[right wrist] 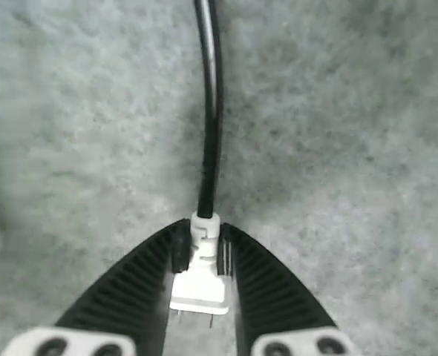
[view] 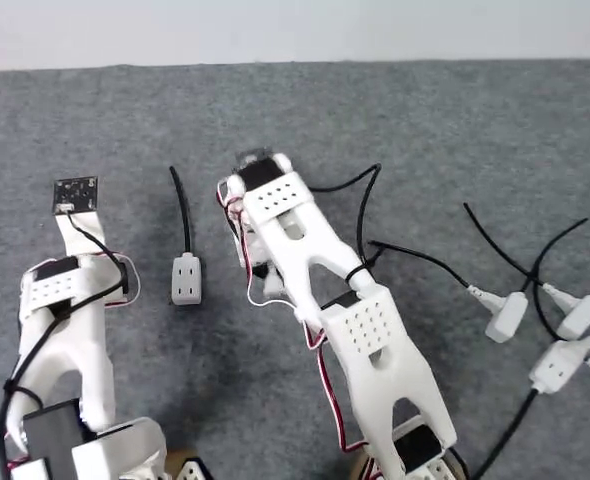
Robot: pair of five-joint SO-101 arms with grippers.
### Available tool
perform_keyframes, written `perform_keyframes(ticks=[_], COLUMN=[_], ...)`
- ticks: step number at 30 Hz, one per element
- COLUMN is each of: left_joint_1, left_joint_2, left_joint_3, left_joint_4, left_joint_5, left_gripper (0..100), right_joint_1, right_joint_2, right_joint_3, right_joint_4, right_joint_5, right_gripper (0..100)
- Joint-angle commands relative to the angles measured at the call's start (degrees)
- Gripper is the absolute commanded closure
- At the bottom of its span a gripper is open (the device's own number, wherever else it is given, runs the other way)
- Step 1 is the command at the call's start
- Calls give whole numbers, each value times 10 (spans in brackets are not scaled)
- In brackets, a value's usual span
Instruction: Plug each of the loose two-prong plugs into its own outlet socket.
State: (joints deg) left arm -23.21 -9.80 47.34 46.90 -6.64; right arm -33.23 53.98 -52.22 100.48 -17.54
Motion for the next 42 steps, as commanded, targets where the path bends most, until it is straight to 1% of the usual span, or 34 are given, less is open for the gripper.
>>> perform_keyframes(ticks=[1, 5, 8, 10, 12, 15, 19, 23, 28, 32, 34, 37, 42], left_joint_1=[1, -2, 2, 13, 35, 78, 108, 122, 124, 127, 108, 91, 90], left_joint_2=[17, 83, 117, 116, 102, 48, -71, -169, -171, -172, -173, -173, -167], left_joint_3=[-44, -106, -142, -145, -128, -71, 40, 114, 118, 119, 114, 105, 102], left_joint_4=[29, 78, 128, 151, 161, 162, 111, 84, 87, 85, 83, 72, 59], left_joint_5=[-3, -13, -79, -116, -168, -251, -283, -287, -289, -287, -285, -257, -214], left_gripper=[987, 987, 987, 988, 988, 988, 988, 988, 988, 988, 988, 988, 988], right_joint_1=[2, -17, -44, -66, -93, -129, -160, -165, -165, -160, -135, -93, -55], right_joint_2=[-121, -232, -313, -358, -397, -447, -509, -574, -634, -627, -613, -599, -622], right_joint_3=[-20, 40, 91, 135, 186, 293, 444, 556, 615, 622, 620, 609, 572], right_joint_4=[26, 24, 24, 19, 1, -65, -182, -263, -305, -308, -310, -314, -276], right_joint_5=[-4, 17, 19, 20, 20, 21, 19, 19, 24, 22, 18, -5, -5], right_gripper=[991, 991, 991, 991, 991, 991, 991, 991, 991, 991, 991, 991, 991])
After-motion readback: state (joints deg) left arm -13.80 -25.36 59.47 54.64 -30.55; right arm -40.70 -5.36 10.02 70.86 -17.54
